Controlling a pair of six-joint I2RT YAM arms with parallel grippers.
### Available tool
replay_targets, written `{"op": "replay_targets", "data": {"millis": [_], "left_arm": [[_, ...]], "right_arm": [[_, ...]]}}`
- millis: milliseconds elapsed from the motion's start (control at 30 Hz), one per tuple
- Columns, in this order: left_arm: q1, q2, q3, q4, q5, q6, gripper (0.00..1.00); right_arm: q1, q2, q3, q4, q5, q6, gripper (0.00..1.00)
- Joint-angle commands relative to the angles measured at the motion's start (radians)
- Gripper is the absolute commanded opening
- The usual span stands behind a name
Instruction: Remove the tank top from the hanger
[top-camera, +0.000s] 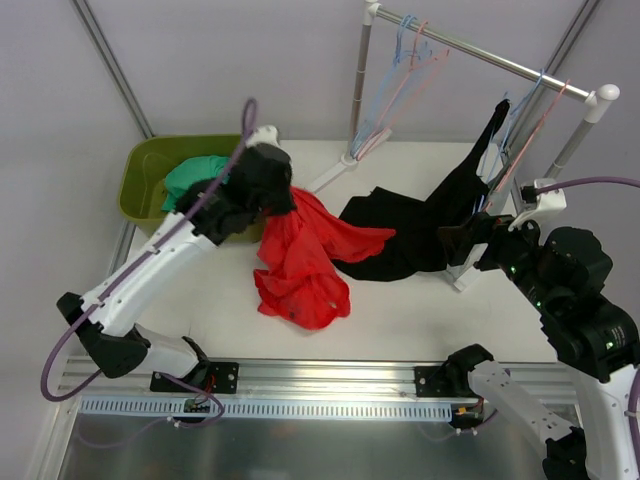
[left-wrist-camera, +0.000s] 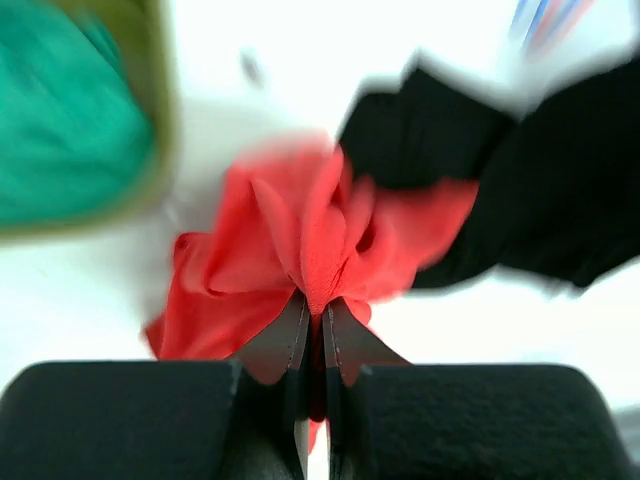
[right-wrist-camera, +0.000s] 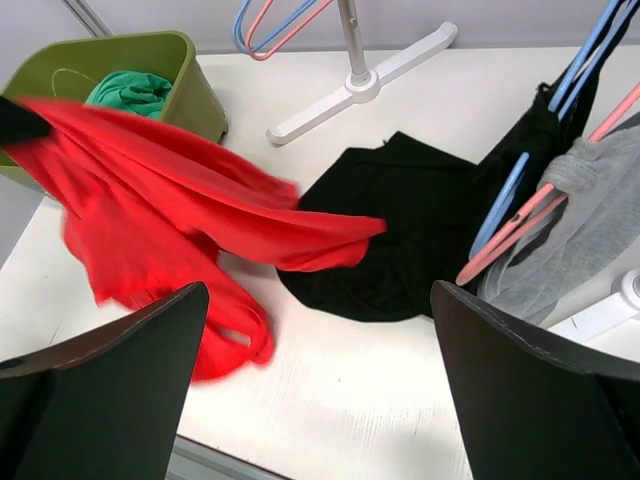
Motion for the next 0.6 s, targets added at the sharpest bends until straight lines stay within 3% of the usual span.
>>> {"op": "replay_targets", "data": {"millis": [0,233,467,567], "left_arm": [[0.110,-0.003,0.207,-0.108,-0.102,0.143,0.00],[0.240,0.162,0.907,-0.198,-0.125,0.365,0.00],[0.493,0.136,0.993,0.010,-0.059,0.375,0.00],[0.657,0.176,0.971,0.090,0.064,0.341,0.00]], "right_arm": [[-0.004,0.017,0.025,0.073,0.009,0.004,0.99],[-0.004,0.035,0.045,0.084,0.004,0.007,1.00],[-0.004,0.031,0.024,0.086,0.004,0.046,0.99],[-0.004,0.034,0.017,0.084,-0.013,0.053,0.99]]}}
